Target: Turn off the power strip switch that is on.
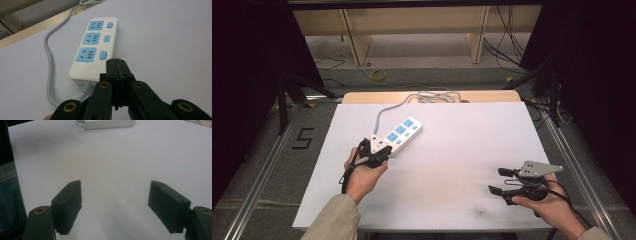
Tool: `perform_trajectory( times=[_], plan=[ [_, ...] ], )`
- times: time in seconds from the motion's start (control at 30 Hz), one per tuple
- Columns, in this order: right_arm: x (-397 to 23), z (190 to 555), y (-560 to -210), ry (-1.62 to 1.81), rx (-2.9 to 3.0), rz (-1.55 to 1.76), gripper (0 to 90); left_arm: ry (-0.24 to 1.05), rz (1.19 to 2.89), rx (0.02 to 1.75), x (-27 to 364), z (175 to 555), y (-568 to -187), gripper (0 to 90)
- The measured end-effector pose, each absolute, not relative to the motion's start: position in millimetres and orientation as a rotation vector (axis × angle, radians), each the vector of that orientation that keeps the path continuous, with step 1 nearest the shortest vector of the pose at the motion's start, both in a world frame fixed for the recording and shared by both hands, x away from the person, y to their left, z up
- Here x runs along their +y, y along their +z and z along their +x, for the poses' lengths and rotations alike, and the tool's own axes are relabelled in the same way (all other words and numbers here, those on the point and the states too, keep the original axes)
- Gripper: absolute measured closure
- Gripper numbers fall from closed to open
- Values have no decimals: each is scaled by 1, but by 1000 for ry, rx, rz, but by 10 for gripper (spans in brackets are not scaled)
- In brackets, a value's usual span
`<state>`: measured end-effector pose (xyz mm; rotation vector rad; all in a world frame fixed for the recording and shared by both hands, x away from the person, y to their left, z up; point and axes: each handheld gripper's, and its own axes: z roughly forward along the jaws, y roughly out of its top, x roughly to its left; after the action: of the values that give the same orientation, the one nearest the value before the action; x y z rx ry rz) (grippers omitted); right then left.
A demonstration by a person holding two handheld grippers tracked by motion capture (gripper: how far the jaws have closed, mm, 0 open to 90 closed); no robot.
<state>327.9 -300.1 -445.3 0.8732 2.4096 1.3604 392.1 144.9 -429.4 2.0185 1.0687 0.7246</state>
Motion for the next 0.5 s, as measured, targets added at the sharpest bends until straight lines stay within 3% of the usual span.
perform_trajectory(
  times=[0.5],
  plan=[
    [-300, 327, -445, 1357, 2408, 868, 276, 735, 2035, 1084, 139, 411, -429, 899]
  ],
)
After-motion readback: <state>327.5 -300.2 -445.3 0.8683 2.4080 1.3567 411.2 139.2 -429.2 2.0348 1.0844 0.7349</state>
